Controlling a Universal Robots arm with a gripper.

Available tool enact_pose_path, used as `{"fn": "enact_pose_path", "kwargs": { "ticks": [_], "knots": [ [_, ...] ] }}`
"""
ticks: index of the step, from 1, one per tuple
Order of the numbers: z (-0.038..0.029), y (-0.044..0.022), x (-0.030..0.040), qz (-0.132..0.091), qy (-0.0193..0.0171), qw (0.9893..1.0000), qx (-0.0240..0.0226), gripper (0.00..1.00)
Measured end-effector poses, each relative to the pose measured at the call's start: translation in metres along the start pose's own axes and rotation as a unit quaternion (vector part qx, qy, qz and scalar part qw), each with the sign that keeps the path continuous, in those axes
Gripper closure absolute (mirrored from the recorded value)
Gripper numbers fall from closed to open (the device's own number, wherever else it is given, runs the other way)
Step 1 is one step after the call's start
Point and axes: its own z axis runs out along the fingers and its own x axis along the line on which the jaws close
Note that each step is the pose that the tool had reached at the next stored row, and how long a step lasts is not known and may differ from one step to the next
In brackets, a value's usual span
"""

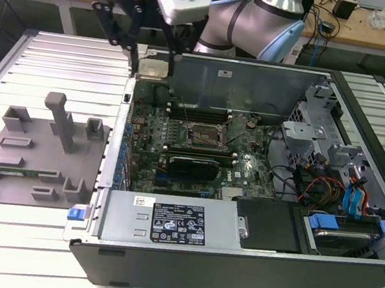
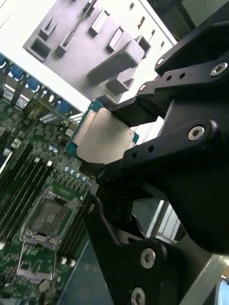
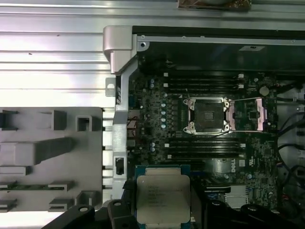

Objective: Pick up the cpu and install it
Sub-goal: 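Pick up the cpu and move it towards the insertion slot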

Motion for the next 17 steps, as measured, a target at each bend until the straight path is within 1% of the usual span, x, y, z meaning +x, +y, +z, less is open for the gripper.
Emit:
{"fn": "enact_pose_path", "kwargs": {
  "ticks": [1,2,5,7,11,13,14,15,16,17],
  "knots": [
    [0.0001,0.0,-0.0044,0.0,0.0,1.0,0.0,0.45],
    [0.0003,0.0,-0.0111,0.0,0.0001,1.0,0.0001,0.45],
    [0.0008,0.0,-0.0255,0.0,0.0001,1.0,0.0001,0.45],
    [0.0013,0.0,-0.0386,0.0,0.0001,1.0,0.0001,0.45],
    [0.0019,0.0001,-0.0555,0.0,0.0,1.0,0.0,0.45],
    [0.0023,0.0001,-0.0666,0.0,0.0,1.0,0.0001,0.45],
    [0.0025,0.0001,-0.0707,0.0,0.0,1.0,0.0,0.45],
    [0.0028,0.0001,-0.0788,0.0,0.0,1.0,0.0,0.45],
    [0.0029,0.0002,-0.0841,0.0,0.0,1.0,0.0001,0.45],
    [0.003,0.0002,-0.0874,0.0,0.0,1.0,0.0,0.45]
  ]
}}
